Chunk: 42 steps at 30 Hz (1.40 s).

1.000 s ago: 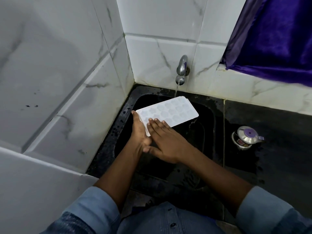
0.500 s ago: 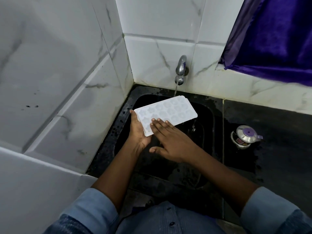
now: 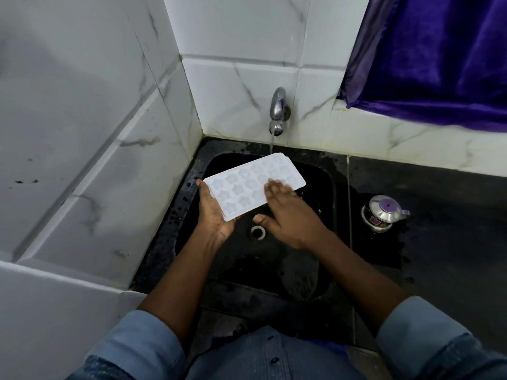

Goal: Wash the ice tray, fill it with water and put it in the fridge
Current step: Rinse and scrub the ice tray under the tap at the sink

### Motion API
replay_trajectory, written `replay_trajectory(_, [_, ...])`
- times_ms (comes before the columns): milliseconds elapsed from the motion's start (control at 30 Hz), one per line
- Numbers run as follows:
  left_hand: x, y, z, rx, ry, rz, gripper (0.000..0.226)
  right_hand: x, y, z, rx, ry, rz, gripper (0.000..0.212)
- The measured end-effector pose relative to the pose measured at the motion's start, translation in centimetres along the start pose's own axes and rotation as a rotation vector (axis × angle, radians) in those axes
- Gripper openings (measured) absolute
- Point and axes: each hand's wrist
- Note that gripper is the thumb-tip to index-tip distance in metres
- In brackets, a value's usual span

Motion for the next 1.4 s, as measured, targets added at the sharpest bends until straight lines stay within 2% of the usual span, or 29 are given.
replay_trajectory(100, [-0.2, 0.0, -0.1, -0.012, -0.004, -0.005, 0.090, 0.4, 1.4, -1.2, 0.006, -0.138, -0.065, 0.101])
replay_trajectory(167, [-0.2, -0.3, 0.0, -0.009, 0.002, 0.005, 0.089, 0.2, 0.7, -0.2, 0.001, -0.138, -0.048, 0.100])
replay_trajectory(300, [-0.5, -0.4, 0.6, -0.004, 0.017, 0.013, 0.085, -1.0, -1.8, 2.8, 0.002, 0.089, 0.035, 0.101])
replay_trajectory(367, [-0.7, -0.2, 0.9, -0.004, 0.024, 0.021, 0.086, -1.8, -2.0, 2.7, -0.005, 0.142, 0.042, 0.105])
replay_trajectory(467, [-1.2, 0.2, 1.2, 0.003, 0.019, 0.046, 0.089, -2.7, -1.2, 1.1, -0.011, 0.031, 0.008, 0.108])
replay_trajectory(567, [-1.7, -0.1, 1.3, 0.018, 0.005, 0.056, 0.089, -3.4, -0.5, 0.3, 0.039, -0.155, -0.070, 0.103])
replay_trajectory(633, [-2.0, -0.6, 1.3, 0.016, 0.002, 0.051, 0.090, -4.3, -1.1, 1.2, 0.064, -0.194, -0.085, 0.100])
replay_trajectory(767, [-2.5, -0.5, 1.2, -0.019, 0.005, 0.055, 0.090, -6.5, -3.7, 3.7, 0.064, 0.011, -0.002, 0.100])
replay_trajectory(867, [-3.2, 0.3, 1.1, -0.015, -0.008, 0.041, 0.091, -8.2, -4.3, 3.6, 0.067, 0.086, 0.039, 0.105])
replay_trajectory(967, [-4.2, 0.6, 1.1, -0.004, -0.011, 0.026, 0.092, -9.1, -4.0, 2.7, 0.047, 0.078, 0.040, 0.109])
replay_trajectory(1100, [-5.4, 0.8, 0.7, 0.021, -0.034, -0.018, 0.095, -9.7, -3.1, 2.1, 0.054, -0.078, -0.089, 0.104])
replay_trajectory(1200, [-5.9, 1.3, 0.2, 0.025, -0.039, -0.032, 0.093, -10.1, -4.0, 3.4, 0.060, 0.007, -0.026, 0.096])
replay_trajectory(1300, [-6.6, 2.1, -0.2, 0.029, -0.044, -0.068, 0.093, -10.0, -4.3, 3.7, 0.056, 0.120, 0.037, 0.097])
replay_trajectory(1400, [-7.0, 3.5, -0.5, 0.043, -0.058, -0.101, 0.095, -9.5, -2.2, 1.8, 0.094, -0.007, -0.047, 0.101])
Point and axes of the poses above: each hand's wrist, its own x-axis away from the middle knuckle, its own y-axis out of the palm, z = x × y, and after that the axes turned 15 degrees about -x, right-handed
